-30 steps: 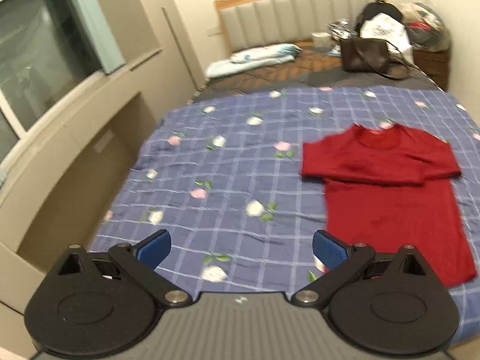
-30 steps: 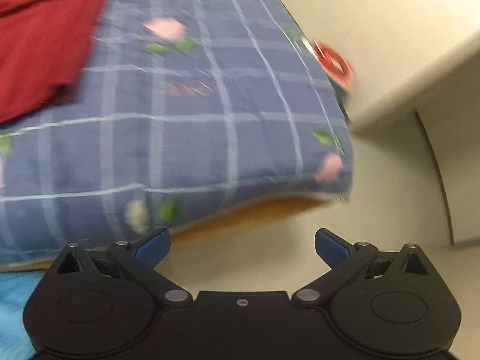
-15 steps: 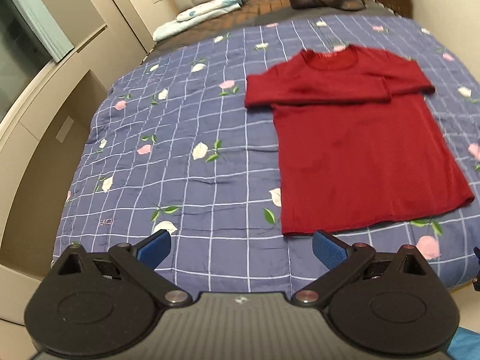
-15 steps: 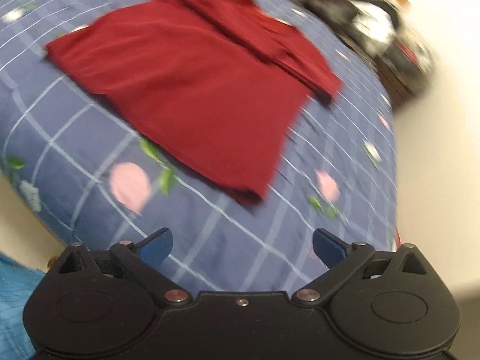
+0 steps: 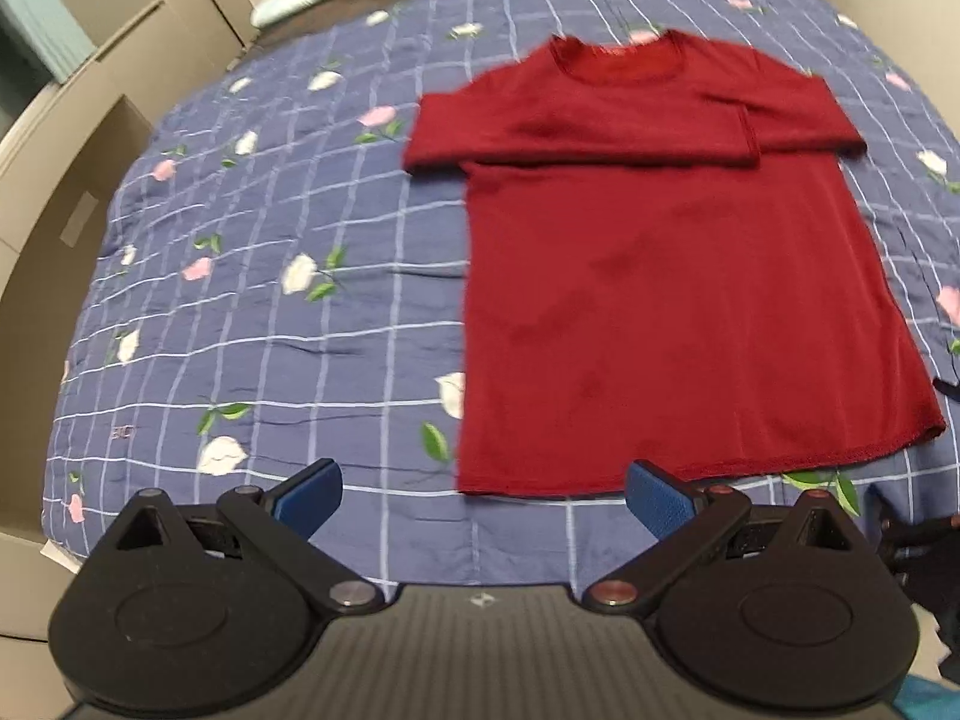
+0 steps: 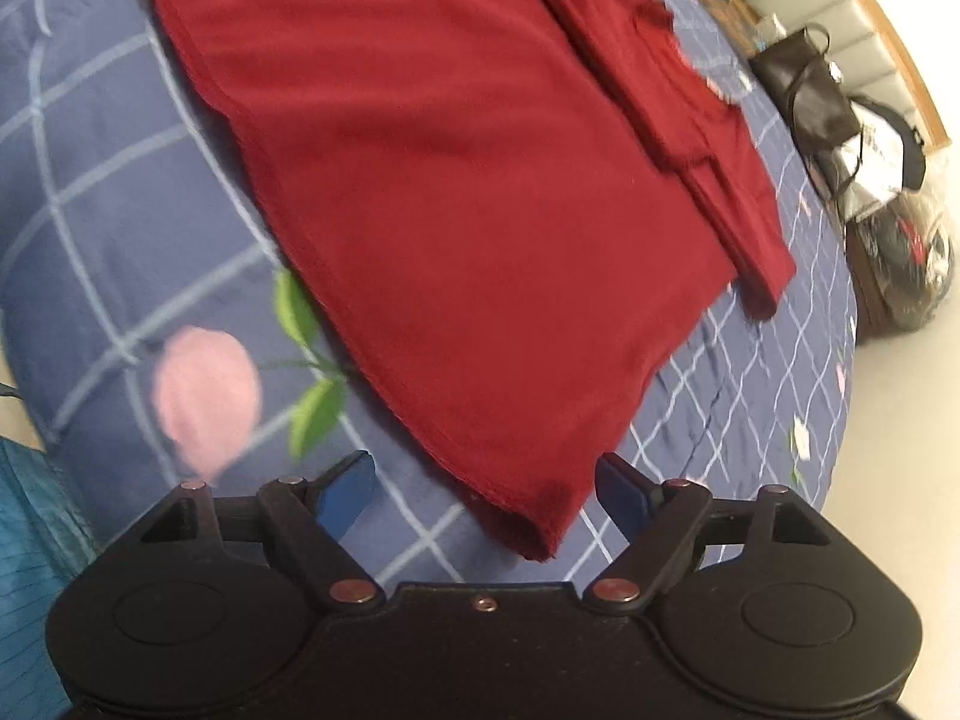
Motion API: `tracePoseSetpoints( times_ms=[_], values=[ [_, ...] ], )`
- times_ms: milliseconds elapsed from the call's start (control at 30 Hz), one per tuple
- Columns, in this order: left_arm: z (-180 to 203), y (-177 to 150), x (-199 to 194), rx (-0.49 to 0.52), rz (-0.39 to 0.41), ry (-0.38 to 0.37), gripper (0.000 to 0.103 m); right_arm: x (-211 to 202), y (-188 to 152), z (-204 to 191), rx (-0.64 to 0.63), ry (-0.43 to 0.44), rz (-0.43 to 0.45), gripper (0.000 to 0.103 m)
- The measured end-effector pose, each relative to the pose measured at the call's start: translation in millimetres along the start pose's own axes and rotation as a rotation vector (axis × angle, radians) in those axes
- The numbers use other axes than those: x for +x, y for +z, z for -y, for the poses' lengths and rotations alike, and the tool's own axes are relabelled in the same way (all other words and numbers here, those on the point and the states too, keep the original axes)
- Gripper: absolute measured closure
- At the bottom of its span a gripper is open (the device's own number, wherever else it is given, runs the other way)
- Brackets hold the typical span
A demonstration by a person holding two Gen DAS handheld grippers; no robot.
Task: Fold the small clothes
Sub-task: 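Move both tools back and over the hem of the red shirt, then close the right tool on the hem while the left tool grasps the hem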
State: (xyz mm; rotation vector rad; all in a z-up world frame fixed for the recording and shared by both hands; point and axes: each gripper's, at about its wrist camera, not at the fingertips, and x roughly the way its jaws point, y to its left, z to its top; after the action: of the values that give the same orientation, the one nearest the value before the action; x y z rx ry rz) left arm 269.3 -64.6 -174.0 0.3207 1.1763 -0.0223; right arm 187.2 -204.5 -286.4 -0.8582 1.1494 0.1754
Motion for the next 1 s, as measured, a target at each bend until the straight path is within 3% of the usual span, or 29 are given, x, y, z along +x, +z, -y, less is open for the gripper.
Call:
tracePoseSetpoints(
  times_ms=[167,267,333,433,500,600,800,1000],
  values=[
    [18,7,14,0.019,-0.051,-0.012,0.000,12,-2,-1,-0.072,0.014,0.041,0.017],
    [25,10,25,0.022,-0.087,-0.025,0.000,13,0,1,-0.119,0.021,0.089,0.023],
    [28,12,32,0.028,-0.112,-0.040,0.000,15,5,11,-0.084,0.057,0.098,0.050],
    [32,15,39,0.041,-0.126,-0.053,0.000,18,14,27,-0.028,0.102,0.102,0.077],
    [34,16,41,0.058,-0.121,-0.055,0.000,19,19,40,0.018,0.155,0.110,0.088],
    [39,16,45,0.096,-0.103,-0.055,0.001,17,28,59,0.098,0.273,0.089,0.087],
    [59,7,55,0.212,-0.069,-0.101,0.001,27,39,118,0.454,0.487,-0.025,0.092],
    [87,3,74,0.309,-0.040,-0.048,0.001,29,40,159,0.742,0.598,-0.061,0.094]
  ],
)
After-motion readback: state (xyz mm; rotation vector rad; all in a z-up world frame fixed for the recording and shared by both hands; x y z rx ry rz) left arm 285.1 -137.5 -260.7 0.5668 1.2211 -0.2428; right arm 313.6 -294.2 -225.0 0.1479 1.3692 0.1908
